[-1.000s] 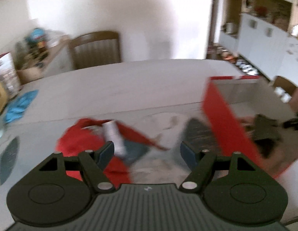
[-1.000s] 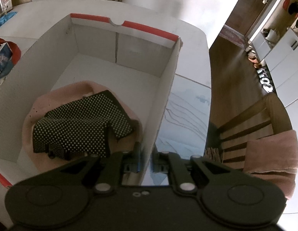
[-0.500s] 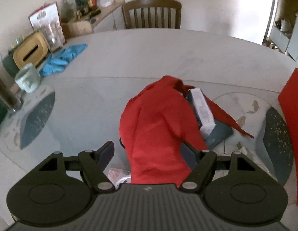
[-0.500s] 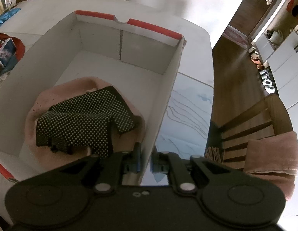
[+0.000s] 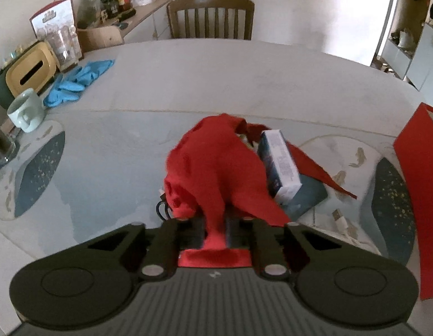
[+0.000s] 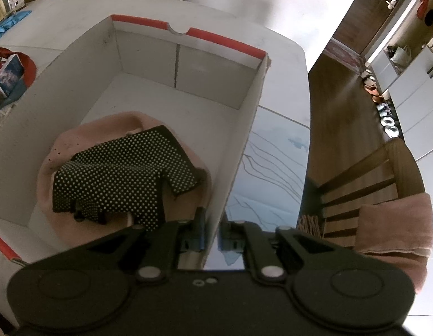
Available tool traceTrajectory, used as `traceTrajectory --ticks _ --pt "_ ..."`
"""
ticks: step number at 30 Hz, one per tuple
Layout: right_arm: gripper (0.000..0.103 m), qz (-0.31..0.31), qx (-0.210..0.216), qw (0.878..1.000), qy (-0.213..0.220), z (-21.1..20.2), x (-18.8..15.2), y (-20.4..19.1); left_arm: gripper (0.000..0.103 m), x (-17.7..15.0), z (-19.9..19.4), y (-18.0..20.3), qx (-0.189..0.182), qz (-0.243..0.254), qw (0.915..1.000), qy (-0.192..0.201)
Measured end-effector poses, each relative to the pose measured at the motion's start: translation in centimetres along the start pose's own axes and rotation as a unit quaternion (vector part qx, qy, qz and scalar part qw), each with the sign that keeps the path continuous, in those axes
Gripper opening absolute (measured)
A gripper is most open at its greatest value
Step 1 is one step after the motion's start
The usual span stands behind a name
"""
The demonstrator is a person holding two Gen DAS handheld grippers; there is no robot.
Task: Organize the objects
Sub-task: 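Return the left gripper to the pile and grasp the red cloth, then lift the red cloth and drop it into the box with the left gripper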
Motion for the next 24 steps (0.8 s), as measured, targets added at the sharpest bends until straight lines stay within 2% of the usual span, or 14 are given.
traceTrajectory --ticks 7,14,20,24 --pt "0.007 0.004 -0.001 1.0 0.003 0.0 -0.1 0.1 0.005 1.2 -4.9 1.5 -0.029 0.026 0.9983 0.043" --pt "0.007 0.003 -0.002 1.0 0.003 0.0 -0.1 0.0 0.005 3.6 -10.8 3.9 -0.078 0.044 0.9915 0.094" --pt "0.007 0.003 0.0 1.0 0.002 0.0 -0.1 0.1 0.005 5.1 -15.6 7.6 -0.127 0.081 0.9802 0.128" --pt "0.007 0.002 -0.001 1.0 0.002 0.0 -0.1 0.0 0.005 6.0 -19.0 10.8 -0.169 0.108 0.968 0.15"
Point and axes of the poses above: each gripper's, at about its wrist camera, not at the fingertips, and z roughly the way its jaws point, y to its right, x to its top, the point moved 7 cm from there along z, roughly the way its jaws point, and after that the axes turned 14 degrees about -z, right-handed, at the moved point
